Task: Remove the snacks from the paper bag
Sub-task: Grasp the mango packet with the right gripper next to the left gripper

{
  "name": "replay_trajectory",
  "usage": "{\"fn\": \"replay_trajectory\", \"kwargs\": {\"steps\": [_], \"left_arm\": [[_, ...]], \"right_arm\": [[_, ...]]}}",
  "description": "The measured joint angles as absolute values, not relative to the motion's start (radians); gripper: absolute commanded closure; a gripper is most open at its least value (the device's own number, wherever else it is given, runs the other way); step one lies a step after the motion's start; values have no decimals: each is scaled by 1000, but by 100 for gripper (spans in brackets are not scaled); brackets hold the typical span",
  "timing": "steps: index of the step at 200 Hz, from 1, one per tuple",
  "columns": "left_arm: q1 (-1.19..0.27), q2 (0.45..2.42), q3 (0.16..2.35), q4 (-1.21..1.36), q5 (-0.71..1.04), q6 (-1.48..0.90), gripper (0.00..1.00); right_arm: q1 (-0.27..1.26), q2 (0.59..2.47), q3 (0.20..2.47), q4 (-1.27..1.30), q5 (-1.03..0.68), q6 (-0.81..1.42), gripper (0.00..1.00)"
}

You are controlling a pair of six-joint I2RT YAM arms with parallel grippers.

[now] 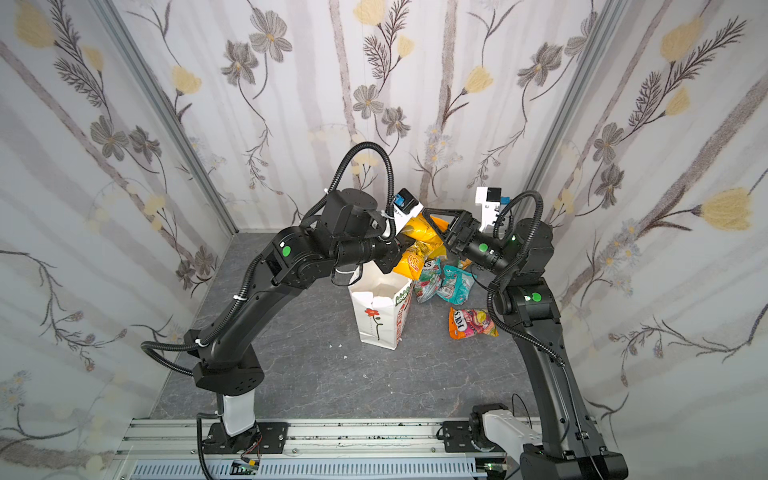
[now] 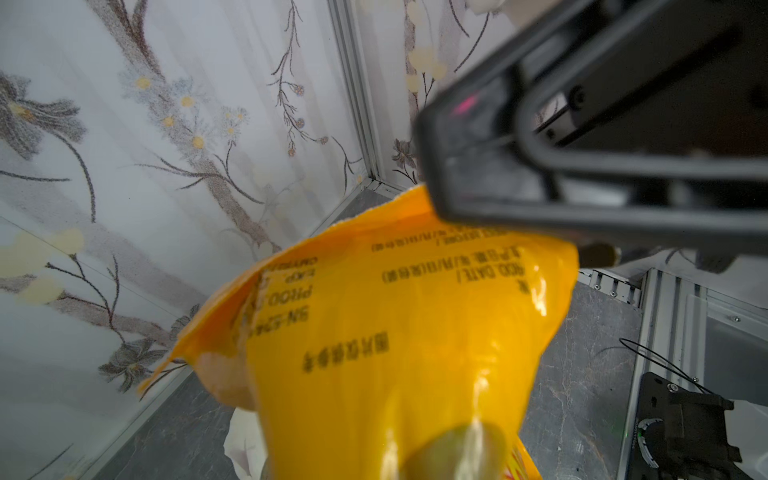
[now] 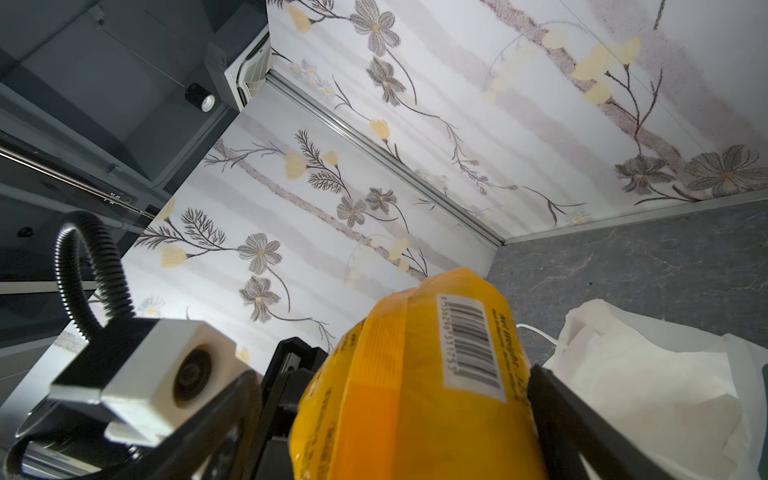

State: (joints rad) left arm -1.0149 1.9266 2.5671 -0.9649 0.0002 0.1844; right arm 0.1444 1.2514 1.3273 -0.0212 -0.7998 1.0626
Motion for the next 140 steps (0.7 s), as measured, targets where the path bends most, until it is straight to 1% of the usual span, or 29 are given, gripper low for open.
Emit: {"fn": "replay_trajectory", "kwargs": {"steps": [23,34,44,64,81,82,101,103,121,140], "left_arm": [[-1022,1923,2568,-964,-12,210,100],[-1022,1922,2568,-964,-18,218,100],[-1023,1922,2568,-964,-26,226,100],[-1024,1920,2568,-964,-41,232,100],[-1026,1919,2568,-964,-53,234,92],[-1026,1919,2568,-964,-53,234,92],[-1027,1919,2568,-963,-76,237,85],[-1028,1919,2568,-963,-79,237,84],[-1028,1919,2568,-960,-99,241,73],[-1029,1917,2568,-949,-118,248,60]], "right_arm": [[170,1258,1327,-19,-784,1053,1],[179,1264,1327,-20,-778,1051,4],[187,1266,1327,-20,-771,1048,8],[200,1266,1325,-19,-748,1047,25],[206,1271,1320,-4,-744,1059,43],[206,1272,1320,-2,-743,1061,43],[209,1279,1317,22,-741,1087,64],[210,1280,1317,25,-741,1090,68],[211,1287,1320,33,-738,1105,85],[211,1296,1335,33,-734,1127,97]]}}
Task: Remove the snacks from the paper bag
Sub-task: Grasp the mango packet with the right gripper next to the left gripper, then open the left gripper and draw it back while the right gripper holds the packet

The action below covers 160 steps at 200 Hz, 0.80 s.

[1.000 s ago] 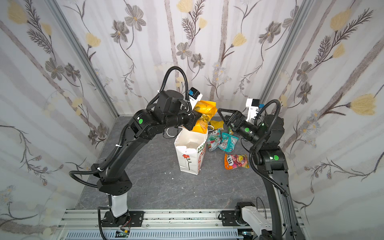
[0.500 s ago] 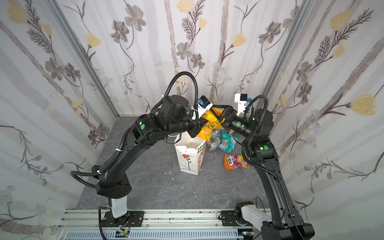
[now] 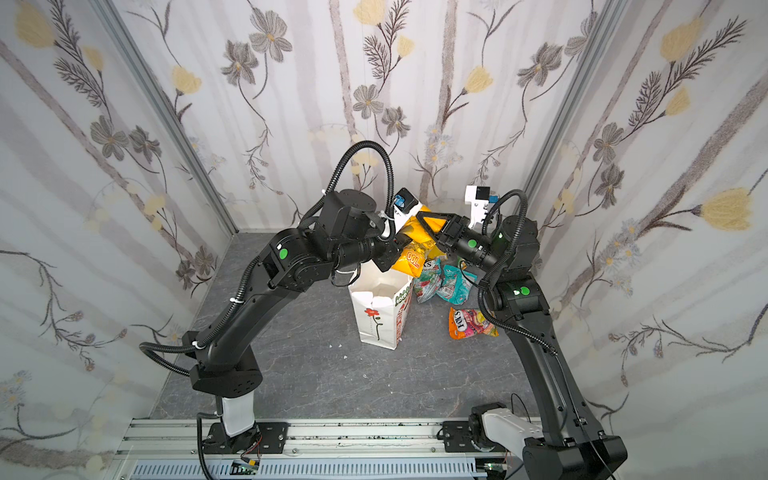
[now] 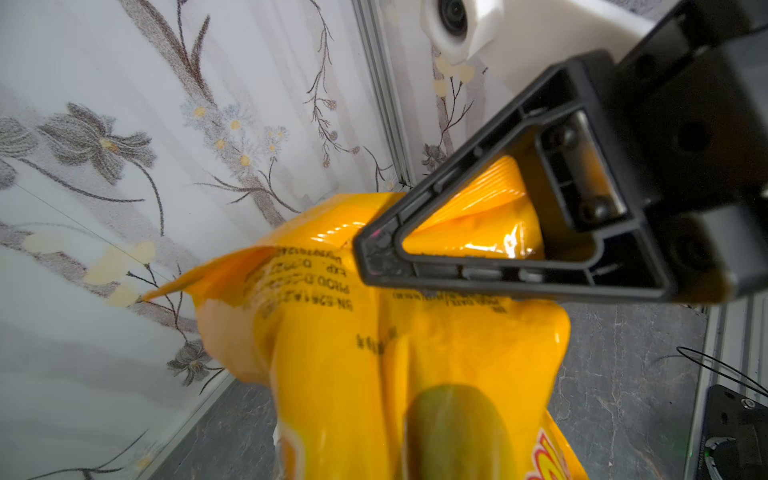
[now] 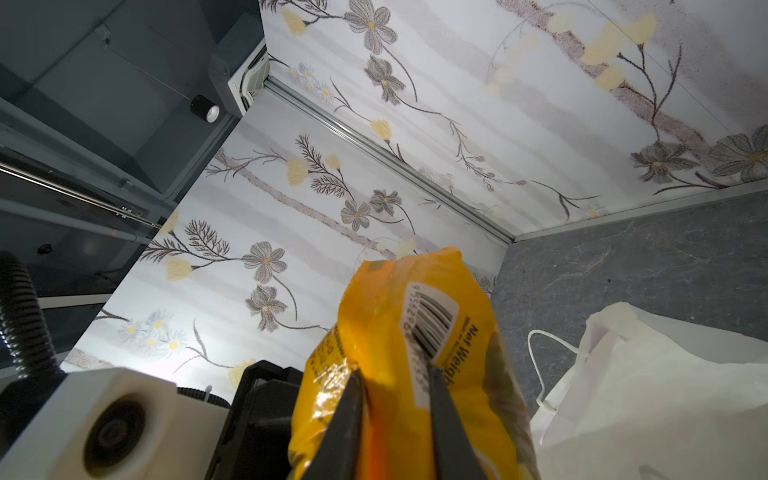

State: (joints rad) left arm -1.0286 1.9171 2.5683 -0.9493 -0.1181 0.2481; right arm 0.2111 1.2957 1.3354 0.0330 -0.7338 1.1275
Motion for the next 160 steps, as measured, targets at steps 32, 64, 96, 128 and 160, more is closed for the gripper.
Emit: {"fn": "replay_trajectory", "kwargs": {"steps": [32,64,96,128,160], "left_arm": [[-1036,1884,2536,-910,-126,256,44],[-1049,1787,2393,-805,-109,254,18],[-1055,1610,2128,-611,-64,226,0],[-1054,1451,1883,-467,-65,177,0],[-1050,1324,1725,-400,-115,116,0]], "right_arm": [[213,1314,1382,41,-751,1156,100],[210,1347,1464,32,-796,1170,100],[162,1388,1563,14,-810,1177,100],[62,1413,1612,11,-804,1181,100],[-47,1414,1607,10,-801,1180,100]]}}
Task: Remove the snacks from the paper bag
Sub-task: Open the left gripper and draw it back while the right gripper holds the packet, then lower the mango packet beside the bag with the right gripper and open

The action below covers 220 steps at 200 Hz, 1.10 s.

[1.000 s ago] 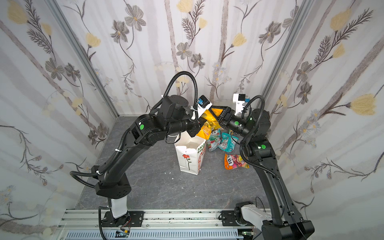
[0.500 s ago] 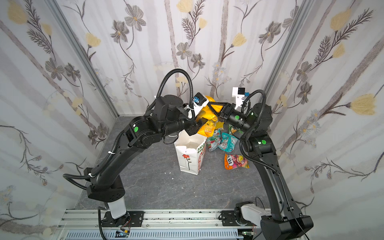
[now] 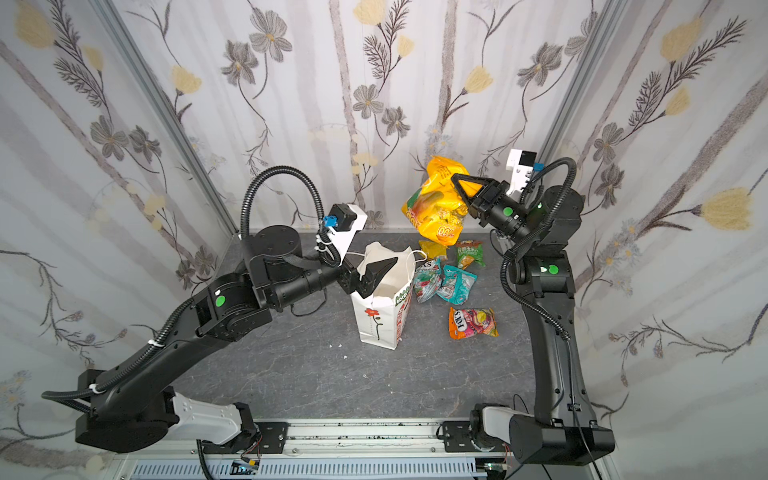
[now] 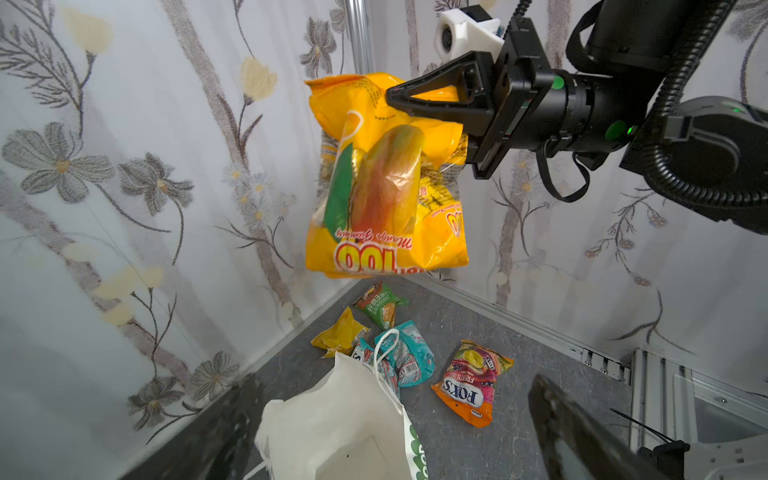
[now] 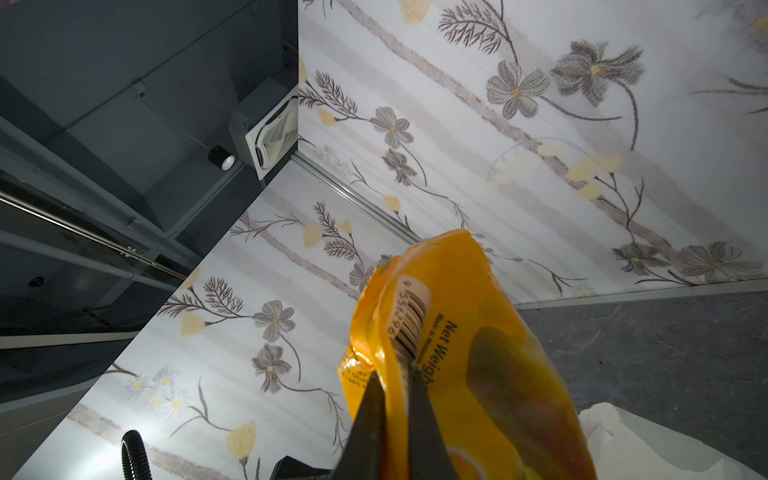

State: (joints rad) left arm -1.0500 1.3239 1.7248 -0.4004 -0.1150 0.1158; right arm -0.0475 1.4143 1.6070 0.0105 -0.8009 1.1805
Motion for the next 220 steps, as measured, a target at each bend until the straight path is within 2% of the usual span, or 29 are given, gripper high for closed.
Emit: {"fn": "replay_trajectory", "kwargs": {"steps": [32,82,160,188,220], "left_arm": [[-1043,1221,1615,-390,-208,49,0],[-1005,1155,1543,-462,-295,-41,0],[-946,1194,1622,-747,-288,-162,0],[-915,1194,1607,-815,-264,-189,0],[-881,1207,1600,-841,-239,-204,0]], "right_arm": [[-173,1383,1522,9,-801,1174,100],[-335,1283,1256,3,-758,1119,100],[-324,1236,871,-25,-761,941,100],[-263,1332,814,-67,-794,823,100],[-164,1535,831,-139,-832,675,100]]}}
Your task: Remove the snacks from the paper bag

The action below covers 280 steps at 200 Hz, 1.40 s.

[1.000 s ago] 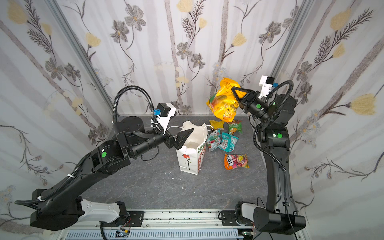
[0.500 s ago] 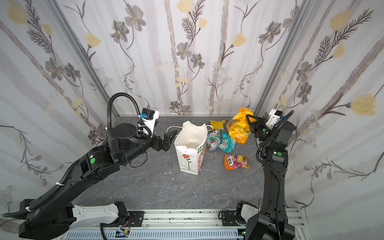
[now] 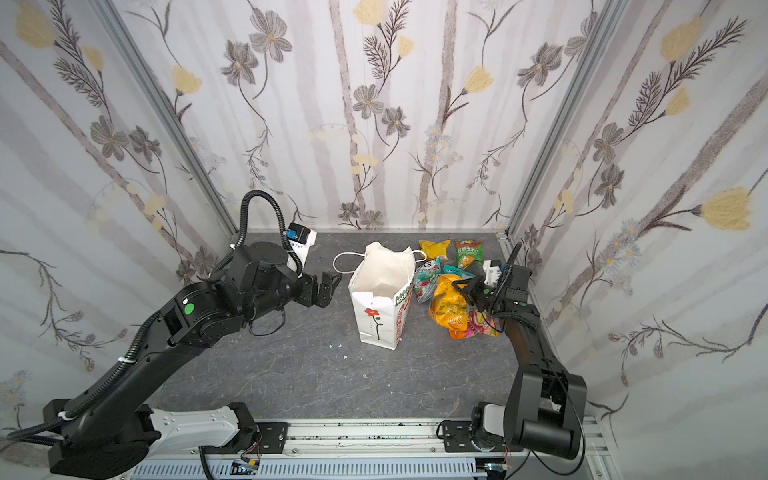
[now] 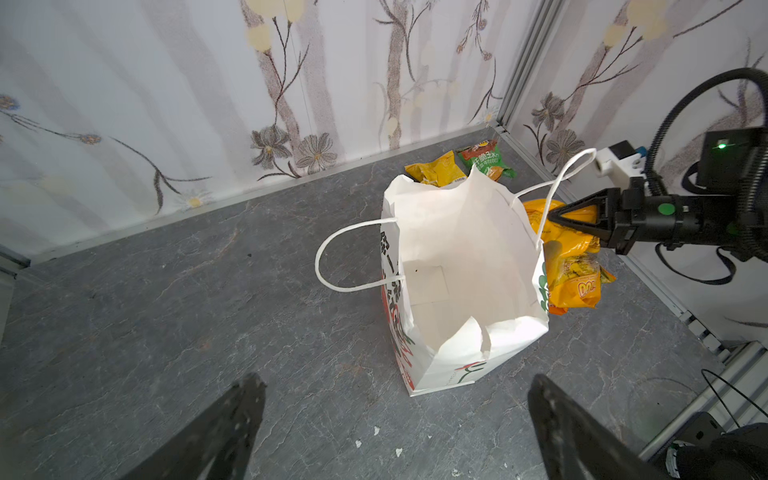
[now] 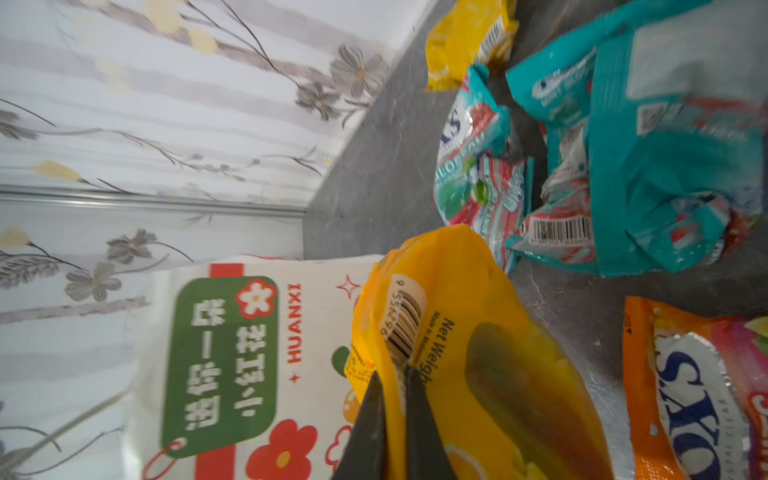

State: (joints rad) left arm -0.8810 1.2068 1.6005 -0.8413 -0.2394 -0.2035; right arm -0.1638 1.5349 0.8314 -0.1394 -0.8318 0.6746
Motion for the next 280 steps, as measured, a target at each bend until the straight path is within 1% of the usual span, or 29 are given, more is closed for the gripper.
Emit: {"fn": "replay_trajectory", "kwargs": {"steps": [24,49,62,70,89,104,117,144,160,177,185,188,225,248,264,280], "left_arm": [[-870,1209,1592,-840,-222,-207,0],[-857,1208,1576,-841,-213,-210,0],[-856,1198,1560,-840,-213,-214,0],[-856,1187,1546,-841,-213,-218,0],[-855,1158,1515,-833,-218,-236,0],[-852,1145,1499,-827,-225,-244,0],[-850,1143,1494,-825,-225,-246,0],[-842,1143,1487,-826,-233,-247,0],[-834,1143,1482,-826,-244,-247,0],[-825,1139,1472,-826,-275,-247,0],[-821,1135,1467,-826,-292,-247,0],[-820,1134,1465,-826,-299,-247,0],[-781,1111,1422,-810,-354,-247,0],[-771,1093,1391,-782,-384,-246,0],[-750,1056,1331,-741,-405,-247,0],[-714,1003,1238,-691,-428,-251,0]], "right_arm": [[-89,1666,865,-159,-839,606,100],[-62,1721,880,-147,-825,580,100],[-59,1736,885,-143,-802,569,96],[-59,1747,891,-142,-783,564,87],[-58,1775,908,-141,-743,549,82],[-58,1799,926,-147,-718,540,72],[-58,1817,945,-160,-696,531,59],[-57,1830,986,-204,-645,498,47],[-56,1808,999,-240,-611,482,36],[-57,1755,1016,-288,-568,459,21],[-57,1726,1029,-309,-546,450,4],[-57,1716,1034,-316,-537,448,1],[-63,1614,1113,-408,-413,399,1],[-78,1541,1126,-417,-318,380,1],[-86,1478,1076,-357,-236,373,1],[-91,1414,972,-255,-144,361,1]]}}
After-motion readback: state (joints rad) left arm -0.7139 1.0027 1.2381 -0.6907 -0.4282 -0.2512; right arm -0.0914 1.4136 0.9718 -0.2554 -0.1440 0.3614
